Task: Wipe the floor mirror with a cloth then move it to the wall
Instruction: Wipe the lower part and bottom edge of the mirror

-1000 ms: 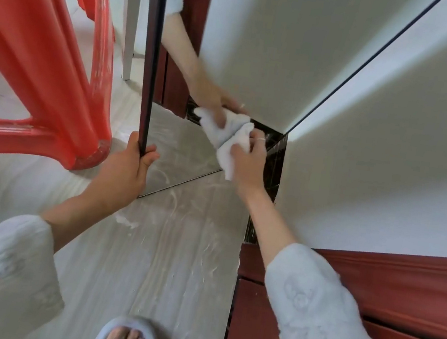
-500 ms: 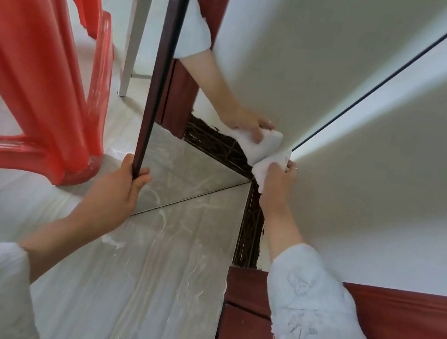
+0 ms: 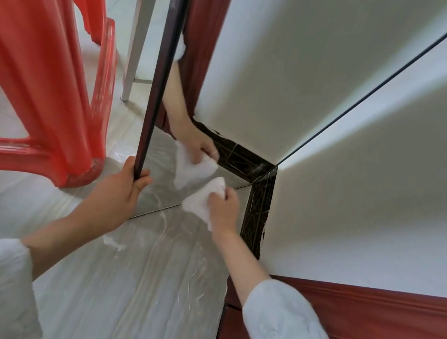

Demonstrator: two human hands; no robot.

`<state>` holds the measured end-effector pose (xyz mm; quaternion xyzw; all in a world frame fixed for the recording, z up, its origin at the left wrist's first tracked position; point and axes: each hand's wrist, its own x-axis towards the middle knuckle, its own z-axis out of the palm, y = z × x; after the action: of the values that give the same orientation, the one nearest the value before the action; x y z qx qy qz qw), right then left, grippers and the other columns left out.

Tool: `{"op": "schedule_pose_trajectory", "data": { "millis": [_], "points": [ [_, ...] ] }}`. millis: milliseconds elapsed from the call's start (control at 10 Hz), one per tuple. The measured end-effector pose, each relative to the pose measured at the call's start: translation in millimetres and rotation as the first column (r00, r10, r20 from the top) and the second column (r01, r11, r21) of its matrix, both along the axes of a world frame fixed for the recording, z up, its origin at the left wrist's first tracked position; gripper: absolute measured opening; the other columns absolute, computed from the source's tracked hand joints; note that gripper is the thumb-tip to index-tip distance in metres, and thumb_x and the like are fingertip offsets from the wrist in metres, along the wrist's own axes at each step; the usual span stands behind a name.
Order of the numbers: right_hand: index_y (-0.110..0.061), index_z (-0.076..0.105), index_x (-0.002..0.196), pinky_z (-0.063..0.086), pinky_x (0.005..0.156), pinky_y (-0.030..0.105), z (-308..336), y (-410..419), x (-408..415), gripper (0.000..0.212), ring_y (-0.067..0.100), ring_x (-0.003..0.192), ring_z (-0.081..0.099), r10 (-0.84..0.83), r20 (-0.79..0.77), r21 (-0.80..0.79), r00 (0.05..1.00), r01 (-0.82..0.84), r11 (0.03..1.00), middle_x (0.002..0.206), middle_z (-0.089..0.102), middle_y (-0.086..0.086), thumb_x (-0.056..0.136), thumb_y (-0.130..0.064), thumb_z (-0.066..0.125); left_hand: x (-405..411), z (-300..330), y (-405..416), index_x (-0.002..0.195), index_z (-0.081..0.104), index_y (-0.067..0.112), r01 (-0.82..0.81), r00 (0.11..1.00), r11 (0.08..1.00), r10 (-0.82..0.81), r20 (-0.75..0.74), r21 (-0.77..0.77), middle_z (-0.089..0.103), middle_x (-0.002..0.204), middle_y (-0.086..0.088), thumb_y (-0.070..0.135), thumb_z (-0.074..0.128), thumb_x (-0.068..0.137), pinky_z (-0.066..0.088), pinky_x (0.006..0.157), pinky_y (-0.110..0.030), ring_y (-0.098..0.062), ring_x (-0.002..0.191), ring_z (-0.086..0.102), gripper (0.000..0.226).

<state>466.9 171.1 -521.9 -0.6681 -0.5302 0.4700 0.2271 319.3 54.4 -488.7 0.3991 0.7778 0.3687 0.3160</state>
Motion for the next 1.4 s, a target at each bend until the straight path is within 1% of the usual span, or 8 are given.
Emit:
{"op": "schedule_pose_trajectory", "data": {
  "millis": [100, 300, 400, 700, 900, 1100, 1200, 1400],
  "points": [
    [-0.006, 0.053, 0.097, 0.043, 0.084, 0.034, 9.2, 48.3, 17.6, 0.019, 0.027, 0.096, 0.056, -0.269, 0.087, 0.133, 0.959, 0.256, 0.957, 0.097, 0.059, 0.014, 0.096, -0.023, 0.043, 0.5, -2.3, -0.1, 0.121, 0.039, -0.003, -0.006, 1.0, 1.0, 0.006, -0.013, 0.015, 0.059, 0.121, -0.016, 0.021, 0.038, 0.094, 0.037, 0.078, -0.028, -0.036, 0.106, 0.058, 0.036],
    [0.0, 0.041, 0.13, 0.039, 0.06, 0.02, 36.3, 125.8, 42.4, 0.039, 0.016, 0.078, 0.047, -0.336, -0.022, 0.129, 0.942, 0.336, 0.933, 0.105, 0.05, 0.015, 0.091, -0.001, 0.041, 2.4, -7.6, 1.7, 0.121, 0.041, -0.001, -0.029, 0.999, 0.999, 0.03, -0.019, 0.045, 0.06, 0.121, -0.013, 0.022, 0.04, 0.094, 0.039, 0.08, -0.027, -0.032, 0.106, 0.059, 0.036],
    [-0.007, 0.04, 0.129, 0.037, 0.057, 0.017, 28.6, 128.6, 35.8, 0.036, 0.017, 0.088, 0.046, -0.258, 0.018, 0.131, 0.966, 0.254, 0.958, 0.102, 0.044, 0.005, 0.093, -0.004, 0.039, 2.6, -8.2, 2.3, 0.121, 0.041, -0.001, -0.026, 0.999, 0.998, 0.027, -0.022, 0.054, 0.059, 0.123, -0.013, 0.024, 0.039, 0.094, 0.038, 0.081, -0.026, -0.031, 0.109, 0.058, 0.037],
    [0.001, 0.047, 0.115, 0.042, 0.091, 0.037, -13.8, 38.9, -11.4, 0.027, 0.033, 0.107, 0.052, -0.026, 0.189, 0.121, 0.982, 0.003, 0.993, 0.117, 0.052, 0.023, 0.088, -0.001, 0.043, 3.0, -6.7, 0.8, 0.123, 0.037, 0.0, -0.033, 0.999, 0.999, 0.034, -0.015, 0.042, 0.058, 0.124, -0.012, 0.024, 0.039, 0.095, 0.039, 0.079, -0.027, -0.032, 0.108, 0.059, 0.037],
    [-0.01, 0.047, 0.088, 0.035, 0.061, 0.024, -15.7, 3.8, 3.1, 0.011, 0.015, 0.07, 0.043, 0.23, 0.065, -0.131, 0.971, -0.22, 0.967, 0.077, 0.045, 0.0, 0.084, -0.001, 0.041, 1.6, -4.1, 0.3, 0.122, 0.038, 0.0, -0.017, 1.0, 0.999, 0.017, -0.022, 0.029, 0.058, 0.124, -0.013, 0.024, 0.038, 0.095, 0.039, 0.079, -0.027, -0.034, 0.107, 0.059, 0.037],
    [-0.003, 0.043, 0.124, 0.044, 0.085, 0.035, 3.9, 62.6, 34.6, 0.034, 0.031, 0.107, 0.054, -0.07, 0.204, -0.048, 0.977, 0.081, 0.996, 0.118, 0.053, 0.017, 0.093, -0.016, 0.044, 3.4, -2.9, 0.9, 0.121, 0.039, 0.0, -0.024, 1.0, 0.999, 0.025, -0.015, 0.033, 0.06, 0.12, -0.013, 0.024, 0.038, 0.094, 0.04, 0.076, -0.028, -0.033, 0.103, 0.06, 0.036],
    [-0.003, 0.043, 0.123, 0.042, 0.092, 0.036, 17.7, 97.7, 38.1, 0.035, 0.029, 0.107, 0.053, -0.241, 0.145, -0.016, 0.96, 0.245, 0.969, 0.121, 0.052, 0.013, 0.097, -0.025, 0.041, 2.4, -3.4, 1.4, 0.122, 0.039, 0.0, -0.02, 1.0, 0.999, 0.02, -0.017, 0.032, 0.06, 0.121, -0.012, 0.024, 0.039, 0.094, 0.04, 0.077, -0.027, -0.032, 0.105, 0.06, 0.037],
    [-0.009, 0.048, 0.111, 0.041, 0.077, 0.028, 28.8, 101.9, 13.2, 0.018, 0.021, 0.091, 0.051, -0.218, 0.102, 0.087, 0.971, 0.21, 0.974, 0.111, 0.054, 0.011, 0.095, -0.014, 0.042, 0.5, -3.2, 1.1, 0.121, 0.039, 0.0, -0.014, 1.0, 0.999, 0.014, -0.003, 0.036, 0.059, 0.123, -0.012, 0.024, 0.039, 0.094, 0.04, 0.077, -0.026, -0.031, 0.106, 0.06, 0.036]
  ]
}}
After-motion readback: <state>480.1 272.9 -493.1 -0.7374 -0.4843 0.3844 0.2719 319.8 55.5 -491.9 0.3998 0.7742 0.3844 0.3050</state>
